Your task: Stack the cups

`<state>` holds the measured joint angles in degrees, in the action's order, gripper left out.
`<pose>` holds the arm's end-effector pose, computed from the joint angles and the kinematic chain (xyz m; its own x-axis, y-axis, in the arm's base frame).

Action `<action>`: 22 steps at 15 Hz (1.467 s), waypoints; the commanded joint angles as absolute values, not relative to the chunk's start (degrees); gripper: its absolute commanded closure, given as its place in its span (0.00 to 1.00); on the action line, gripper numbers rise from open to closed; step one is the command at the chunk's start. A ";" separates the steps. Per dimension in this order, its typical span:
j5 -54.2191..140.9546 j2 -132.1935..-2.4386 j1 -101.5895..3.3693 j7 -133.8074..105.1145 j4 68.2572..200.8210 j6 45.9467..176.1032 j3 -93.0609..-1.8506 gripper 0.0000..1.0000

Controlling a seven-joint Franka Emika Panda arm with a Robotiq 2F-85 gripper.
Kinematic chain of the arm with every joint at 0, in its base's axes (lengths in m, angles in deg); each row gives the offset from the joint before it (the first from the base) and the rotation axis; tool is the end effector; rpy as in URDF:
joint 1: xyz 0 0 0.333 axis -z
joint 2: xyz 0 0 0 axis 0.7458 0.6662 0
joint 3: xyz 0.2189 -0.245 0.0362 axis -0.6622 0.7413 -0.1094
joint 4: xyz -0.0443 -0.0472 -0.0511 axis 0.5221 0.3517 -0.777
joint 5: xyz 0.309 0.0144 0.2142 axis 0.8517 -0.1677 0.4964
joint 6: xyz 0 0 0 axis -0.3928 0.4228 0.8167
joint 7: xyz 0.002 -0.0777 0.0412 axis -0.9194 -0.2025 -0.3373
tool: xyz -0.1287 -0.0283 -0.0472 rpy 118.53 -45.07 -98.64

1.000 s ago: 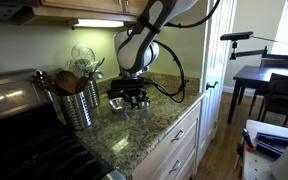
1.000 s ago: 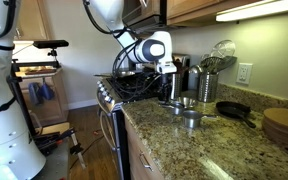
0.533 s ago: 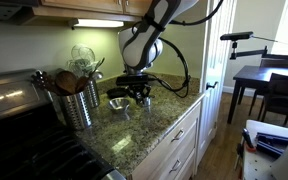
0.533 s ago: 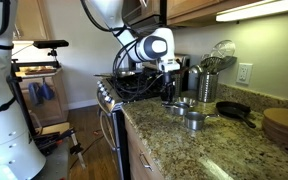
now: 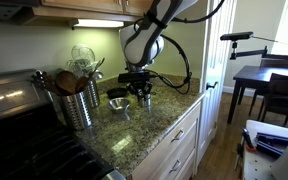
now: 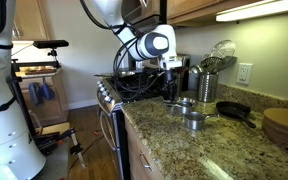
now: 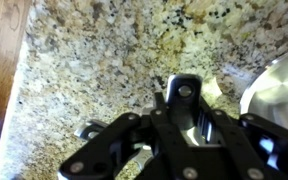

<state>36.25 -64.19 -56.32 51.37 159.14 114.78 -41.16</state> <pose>0.5925 -0.0248 0.2733 0.4283 -0.8865 0.1749 -0.9029 -0.4279 0.0420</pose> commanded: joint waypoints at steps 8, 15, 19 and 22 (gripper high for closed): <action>32.59 -64.16 -54.09 51.74 157.71 115.13 -40.97 0.87; 33.93 -60.98 -53.30 50.54 155.09 116.11 -41.22 0.87; 34.71 -58.94 -52.98 50.00 154.10 116.26 -41.31 0.87; 34.95 -57.74 -52.90 49.74 153.32 116.27 -41.24 0.87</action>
<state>34.22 -58.62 -53.76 50.90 154.42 115.46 -40.97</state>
